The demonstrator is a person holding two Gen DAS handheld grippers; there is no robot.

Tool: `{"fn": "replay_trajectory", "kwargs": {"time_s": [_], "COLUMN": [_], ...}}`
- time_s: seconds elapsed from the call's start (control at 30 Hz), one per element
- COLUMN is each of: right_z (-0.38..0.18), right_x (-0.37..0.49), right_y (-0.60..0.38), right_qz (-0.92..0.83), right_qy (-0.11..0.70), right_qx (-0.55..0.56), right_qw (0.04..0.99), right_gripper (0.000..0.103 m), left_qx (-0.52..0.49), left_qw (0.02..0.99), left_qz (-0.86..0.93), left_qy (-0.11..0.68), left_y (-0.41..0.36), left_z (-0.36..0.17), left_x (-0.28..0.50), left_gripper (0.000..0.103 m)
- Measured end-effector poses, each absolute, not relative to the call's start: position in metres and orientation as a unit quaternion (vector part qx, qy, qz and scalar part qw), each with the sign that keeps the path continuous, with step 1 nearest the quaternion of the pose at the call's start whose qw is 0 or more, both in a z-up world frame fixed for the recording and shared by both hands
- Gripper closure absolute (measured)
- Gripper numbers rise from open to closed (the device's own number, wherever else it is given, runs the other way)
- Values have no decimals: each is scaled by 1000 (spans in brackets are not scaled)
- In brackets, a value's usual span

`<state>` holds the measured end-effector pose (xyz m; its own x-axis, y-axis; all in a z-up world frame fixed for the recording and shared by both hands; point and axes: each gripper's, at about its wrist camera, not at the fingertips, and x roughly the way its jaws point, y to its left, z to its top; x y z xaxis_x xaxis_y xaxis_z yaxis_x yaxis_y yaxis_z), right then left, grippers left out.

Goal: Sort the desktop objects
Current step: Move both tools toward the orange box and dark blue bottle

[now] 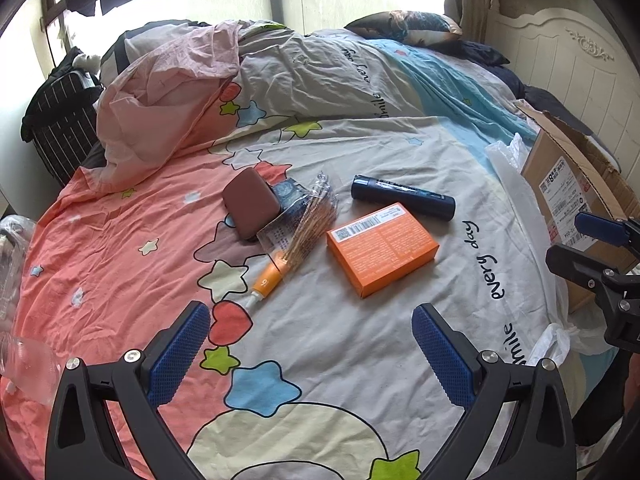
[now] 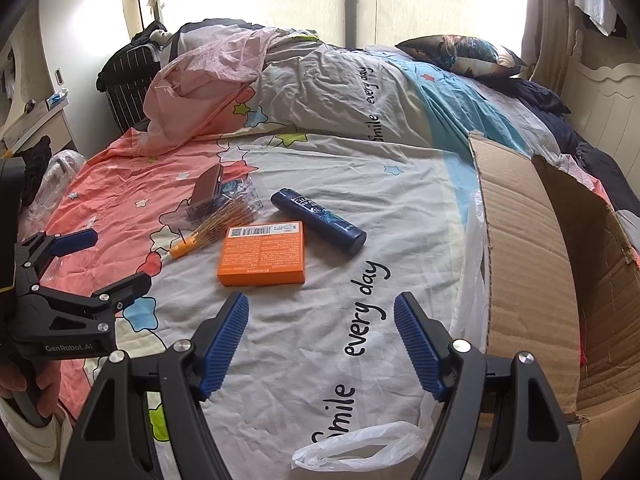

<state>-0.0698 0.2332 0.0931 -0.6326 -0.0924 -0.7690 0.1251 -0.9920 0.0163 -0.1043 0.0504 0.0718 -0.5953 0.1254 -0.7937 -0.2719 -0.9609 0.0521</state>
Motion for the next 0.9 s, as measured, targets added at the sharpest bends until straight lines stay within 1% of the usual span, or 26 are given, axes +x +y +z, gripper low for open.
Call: {"fn": "replay_trajectory", "kwargs": {"time_s": [0.53,0.9], "right_z": [67,52], "right_x": [-109,-136], "right_y": [214,208], "right_qz": [-888,-880], "right_qy": [30,33], "right_qx": [453,468], "right_qw": [73,77], "right_gripper": [31,31], "left_qx": [-456,-461], "left_qw": [86,77], "left_qz": [881,878], "left_qy": [96,101], "left_y": [32,25], "left_z": [48,42], "left_x": [-135,-160], "left_gripper": [0,0]}}
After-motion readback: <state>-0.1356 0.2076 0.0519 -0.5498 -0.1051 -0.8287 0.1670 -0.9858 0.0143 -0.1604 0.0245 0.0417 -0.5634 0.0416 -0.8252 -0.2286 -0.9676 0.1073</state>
